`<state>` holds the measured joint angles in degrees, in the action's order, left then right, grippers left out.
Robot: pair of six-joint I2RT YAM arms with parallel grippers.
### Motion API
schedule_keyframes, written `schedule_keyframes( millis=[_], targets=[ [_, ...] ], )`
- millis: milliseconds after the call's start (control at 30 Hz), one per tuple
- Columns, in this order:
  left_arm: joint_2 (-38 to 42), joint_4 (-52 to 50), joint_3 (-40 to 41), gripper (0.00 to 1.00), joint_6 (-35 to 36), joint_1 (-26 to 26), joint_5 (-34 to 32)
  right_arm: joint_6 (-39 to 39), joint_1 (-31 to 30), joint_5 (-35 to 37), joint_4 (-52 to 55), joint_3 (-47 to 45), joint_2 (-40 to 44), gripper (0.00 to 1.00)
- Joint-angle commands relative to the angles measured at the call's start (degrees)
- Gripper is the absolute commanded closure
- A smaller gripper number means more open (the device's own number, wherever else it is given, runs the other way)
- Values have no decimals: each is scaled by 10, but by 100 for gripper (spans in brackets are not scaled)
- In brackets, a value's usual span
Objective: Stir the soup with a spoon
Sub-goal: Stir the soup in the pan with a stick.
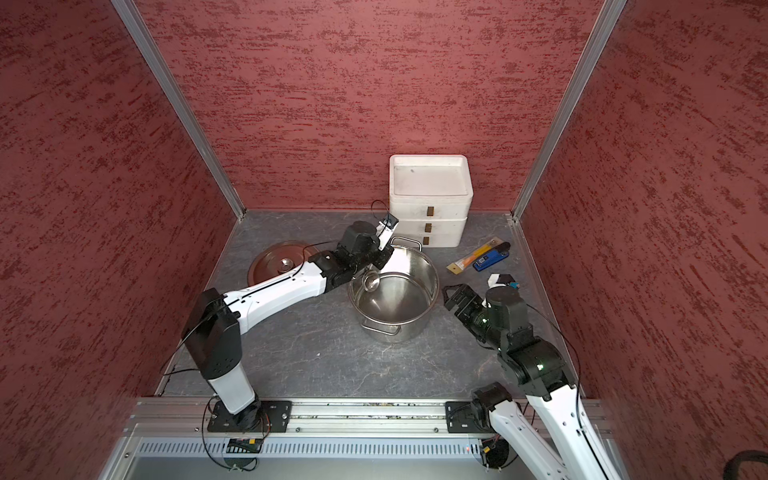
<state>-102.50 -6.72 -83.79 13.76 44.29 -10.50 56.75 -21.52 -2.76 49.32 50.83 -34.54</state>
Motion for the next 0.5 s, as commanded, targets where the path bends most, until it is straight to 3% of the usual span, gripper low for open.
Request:
schedule_keyframes(
  millis=[0,333,467],
  targets=[
    [-32,21,-56,100,11,-2,41,-3,-3,11,10,16,8,2],
    [-121,14,-179,100,-1,33,118,1,-3,21,14,10,20,2],
    [-131,7,-192,100,-2,56,130,3,-2,20,14,3,24,2]
  ],
)
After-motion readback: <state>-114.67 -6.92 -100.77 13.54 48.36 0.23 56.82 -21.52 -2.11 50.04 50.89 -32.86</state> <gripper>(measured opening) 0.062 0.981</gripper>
